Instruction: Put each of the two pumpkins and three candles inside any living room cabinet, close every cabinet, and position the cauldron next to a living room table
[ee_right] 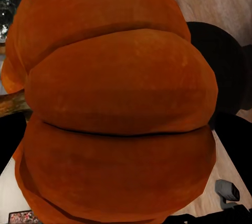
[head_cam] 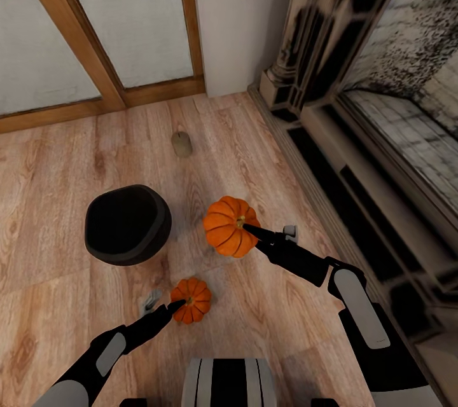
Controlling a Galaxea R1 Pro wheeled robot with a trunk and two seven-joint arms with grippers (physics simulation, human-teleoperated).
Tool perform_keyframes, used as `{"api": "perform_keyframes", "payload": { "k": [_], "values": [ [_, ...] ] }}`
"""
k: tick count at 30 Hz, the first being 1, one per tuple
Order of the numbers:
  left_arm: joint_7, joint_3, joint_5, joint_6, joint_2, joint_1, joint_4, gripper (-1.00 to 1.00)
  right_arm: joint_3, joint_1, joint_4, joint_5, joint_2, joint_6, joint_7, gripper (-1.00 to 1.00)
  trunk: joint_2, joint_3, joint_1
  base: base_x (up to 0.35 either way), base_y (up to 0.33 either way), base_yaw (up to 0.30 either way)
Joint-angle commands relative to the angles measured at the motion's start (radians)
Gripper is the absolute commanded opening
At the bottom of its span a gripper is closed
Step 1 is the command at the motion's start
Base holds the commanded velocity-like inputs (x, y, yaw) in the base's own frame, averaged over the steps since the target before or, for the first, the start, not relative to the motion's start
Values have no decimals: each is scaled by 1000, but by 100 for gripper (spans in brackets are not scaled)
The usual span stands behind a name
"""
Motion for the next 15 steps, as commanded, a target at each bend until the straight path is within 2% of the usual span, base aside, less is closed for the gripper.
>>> {"api": "perform_keyframes", "payload": {
  "k": [1,11,15],
  "values": [
    [-2,3,6,9,0,-1,0,100,0,0,0,3,-1,2,3,-100,0,-1,0,0,0,0],
    [-2,2,4,6,-2,0,0,100,0,0,0,3,-1,2,5,-100,0,-1,0,0,0,0],
    [-3,0,-2,6,-2,0,-2,100,-1,0,0,3,-1,2,6,-100,0,-1,0,0,-134,0]
  ]
}}
